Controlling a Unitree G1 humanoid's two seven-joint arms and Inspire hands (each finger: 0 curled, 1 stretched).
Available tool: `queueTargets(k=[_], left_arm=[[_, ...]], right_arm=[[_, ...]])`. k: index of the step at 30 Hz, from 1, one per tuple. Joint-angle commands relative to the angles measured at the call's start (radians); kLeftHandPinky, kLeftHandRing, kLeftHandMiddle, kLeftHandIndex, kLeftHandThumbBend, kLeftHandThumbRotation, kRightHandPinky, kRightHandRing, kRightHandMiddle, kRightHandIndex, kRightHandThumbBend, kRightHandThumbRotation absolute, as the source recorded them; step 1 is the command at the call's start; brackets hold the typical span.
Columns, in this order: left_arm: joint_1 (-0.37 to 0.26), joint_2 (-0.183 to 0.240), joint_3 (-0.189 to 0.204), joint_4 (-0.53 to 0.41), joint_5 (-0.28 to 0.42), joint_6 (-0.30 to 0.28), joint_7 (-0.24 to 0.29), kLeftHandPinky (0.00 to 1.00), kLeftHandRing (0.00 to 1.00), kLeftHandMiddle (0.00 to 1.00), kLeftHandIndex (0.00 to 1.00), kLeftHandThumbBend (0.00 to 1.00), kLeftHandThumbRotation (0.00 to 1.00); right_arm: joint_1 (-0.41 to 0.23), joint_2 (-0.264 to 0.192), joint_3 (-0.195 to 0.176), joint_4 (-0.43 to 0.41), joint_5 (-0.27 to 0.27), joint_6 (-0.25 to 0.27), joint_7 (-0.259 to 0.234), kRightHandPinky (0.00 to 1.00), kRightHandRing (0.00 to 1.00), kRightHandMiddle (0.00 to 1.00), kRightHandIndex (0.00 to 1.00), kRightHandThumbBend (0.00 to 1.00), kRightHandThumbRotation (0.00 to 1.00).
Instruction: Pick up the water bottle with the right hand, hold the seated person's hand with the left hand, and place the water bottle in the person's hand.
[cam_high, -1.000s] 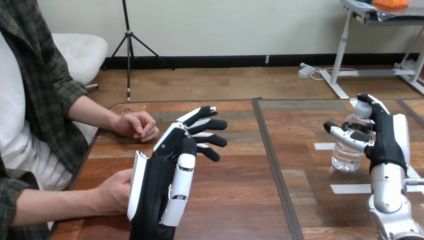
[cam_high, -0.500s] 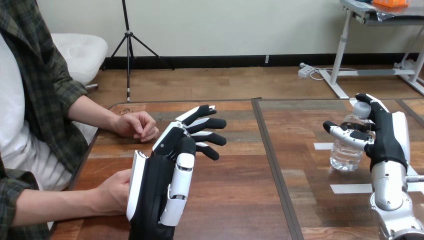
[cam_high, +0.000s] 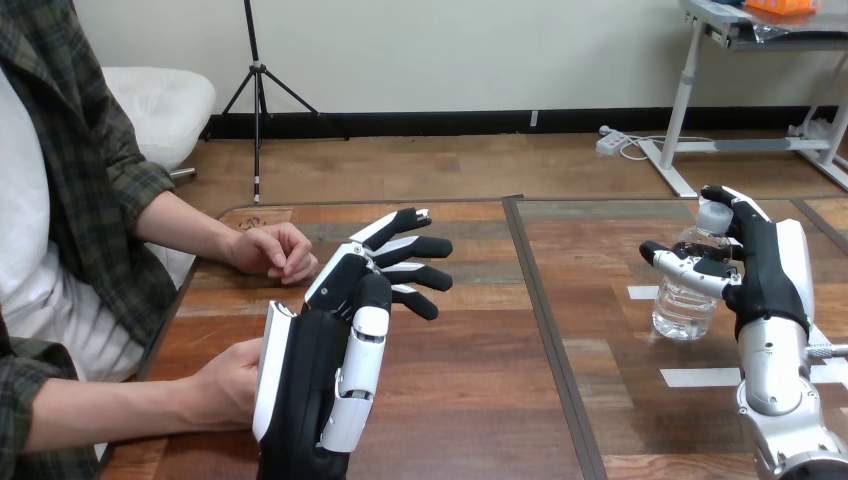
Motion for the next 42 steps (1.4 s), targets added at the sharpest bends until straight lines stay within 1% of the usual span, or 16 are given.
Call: queueTargets(k=[1, 11, 14, 22, 30, 32, 38, 42], left_arm=[[0.031, -0.007, 0.001, -0.033, -0.002, -0.013, 0.003, 0.46, 0.60, 0.69, 0.77, 0.18, 0.97], [0.029, -0.007, 0.002, -0.035, -0.005, -0.010, 0.002, 0.46, 0.60, 0.69, 0.77, 0.18, 0.97], [0.030, -0.006, 0.001, -0.037, -0.004, -0.008, 0.001, 0.46, 0.60, 0.69, 0.77, 0.18, 0.97], [0.027, -0.007, 0.006, -0.036, 0.008, -0.012, 0.007, 0.46, 0.60, 0.69, 0.77, 0.17, 0.97], [0.026, -0.006, 0.008, -0.034, 0.006, -0.013, 0.005, 0.46, 0.60, 0.69, 0.77, 0.17, 0.96], [0.028, -0.006, 0.007, -0.037, 0.006, -0.011, 0.005, 0.46, 0.60, 0.69, 0.77, 0.18, 0.96], [0.032, -0.007, 0.009, -0.042, 0.010, -0.009, 0.005, 0.46, 0.60, 0.69, 0.76, 0.19, 0.96], [0.031, -0.007, 0.012, -0.039, 0.013, -0.011, 0.006, 0.46, 0.60, 0.69, 0.76, 0.18, 0.96]], right_arm=[[-0.071, -0.011, 0.017, 0.015, -0.010, 0.016, 0.007, 0.81, 0.84, 0.85, 0.81, 0.72, 0.00], [-0.080, -0.005, 0.019, 0.033, -0.006, 0.026, 0.009, 0.80, 0.83, 0.83, 0.80, 0.73, 0.00], [-0.085, -0.004, 0.023, 0.038, -0.008, 0.039, 0.015, 0.80, 0.83, 0.83, 0.80, 0.73, 0.00], [-0.099, -0.010, 0.053, 0.049, -0.031, 0.086, 0.036, 0.81, 0.86, 0.86, 0.82, 0.72, 0.00], [-0.109, -0.007, 0.057, 0.058, -0.030, 0.120, 0.064, 0.85, 0.90, 0.90, 0.86, 0.72, 0.00], [-0.110, -0.007, 0.057, 0.059, -0.030, 0.122, 0.067, 0.86, 0.90, 0.91, 0.86, 0.73, 0.00], [-0.107, -0.002, 0.056, 0.064, -0.028, 0.109, 0.071, 0.87, 0.92, 0.92, 0.88, 0.73, 0.00], [-0.108, 0.000, 0.057, 0.067, -0.028, 0.113, 0.077, 0.88, 0.92, 0.92, 0.88, 0.73, 0.00]])
